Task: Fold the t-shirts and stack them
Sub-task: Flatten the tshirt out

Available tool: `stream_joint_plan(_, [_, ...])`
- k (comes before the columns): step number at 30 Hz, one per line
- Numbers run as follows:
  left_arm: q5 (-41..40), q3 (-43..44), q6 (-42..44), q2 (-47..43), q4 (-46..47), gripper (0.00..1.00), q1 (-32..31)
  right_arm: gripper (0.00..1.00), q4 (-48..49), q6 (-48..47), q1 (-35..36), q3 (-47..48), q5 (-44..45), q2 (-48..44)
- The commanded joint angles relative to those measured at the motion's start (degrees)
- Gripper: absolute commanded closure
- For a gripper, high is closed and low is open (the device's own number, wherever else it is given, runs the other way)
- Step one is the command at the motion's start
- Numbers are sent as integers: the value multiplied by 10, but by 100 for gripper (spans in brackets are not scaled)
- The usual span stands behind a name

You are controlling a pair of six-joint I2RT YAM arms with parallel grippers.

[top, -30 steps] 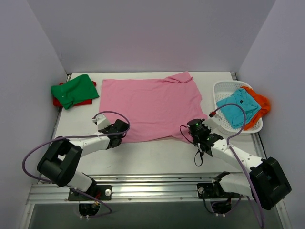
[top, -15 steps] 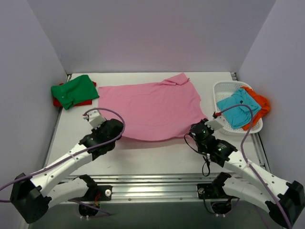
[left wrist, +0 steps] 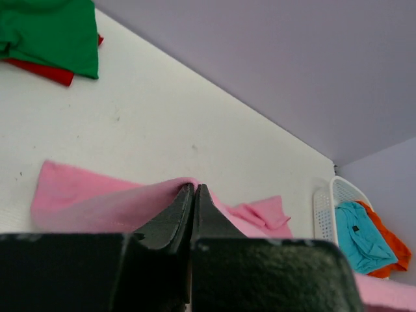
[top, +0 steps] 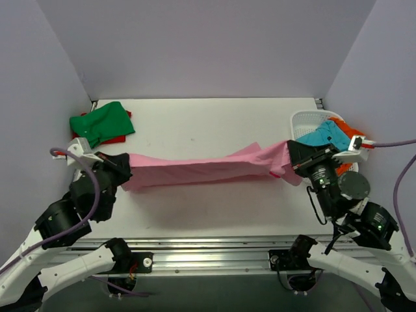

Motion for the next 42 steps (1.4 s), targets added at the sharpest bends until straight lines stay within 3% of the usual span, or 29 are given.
stream_joint_plan(1, [20,65,113,-25,77,98,-2,100,34,-92,3,106,-61,35])
stream_joint_plan(5, [95,112,224,-36,172,98,-2,100,62,-137,2,221,-167,102])
stream_joint_plan(10, [173,172,275,-26,219,98,-1,100,55,-170,1,371,-214,212])
stream_joint_plan(15, [106,185,333,-3,278,98,-2,100,16,-209,1,510,-107,323])
stream_joint_plan(19, [62,154,367,38,333,98,-2,100,3,-237,-13,527,8,408])
stream_joint_plan(21, [37,141,387,60,356,98,-1,100,5,-222,-59,518,1,431])
stream_joint_plan(23, [29,121,394,95,387,98,15,100,3,-179,-173,498,-101,470])
stream_joint_plan(24, [37,118,384,108,390,98,31,100,9,-169,-202,487,-124,482])
stream_joint_plan(27, [176,103,271,167,341,98,177,100,38,-152,-270,449,-154,567])
stream_joint_plan(28, [285,93,215,204,345,98,279,100,49,-149,-282,447,-161,587])
stream_joint_plan(30, [355,62,173,255,384,98,355,100,63,-144,-310,448,-186,657])
stream_joint_plan(31, [369,57,160,322,400,98,398,100,73,-139,-317,461,-192,683])
stream_joint_plan(33, [381,74,156,400,450,98,426,100,80,-130,-335,484,-206,768])
stream_joint_plan(34, [386,88,157,483,461,98,438,100,82,-129,-340,503,-211,798])
stream_joint_plan(37, [430,179,145,643,473,98,485,100,87,-140,-353,617,-249,931])
stream_joint_plan(38, [465,228,143,680,483,98,505,85,86,-144,-356,691,-259,964])
stream_joint_plan(40, [500,284,136,772,492,97,520,39,74,-152,-357,765,-268,1042])
stream_joint_plan(41, [520,314,134,801,491,87,527,4,80,-150,-356,789,-263,1055])
stream_joint_plan(42, [540,344,131,825,484,69,533,0,93,-147,-356,793,-259,1056])
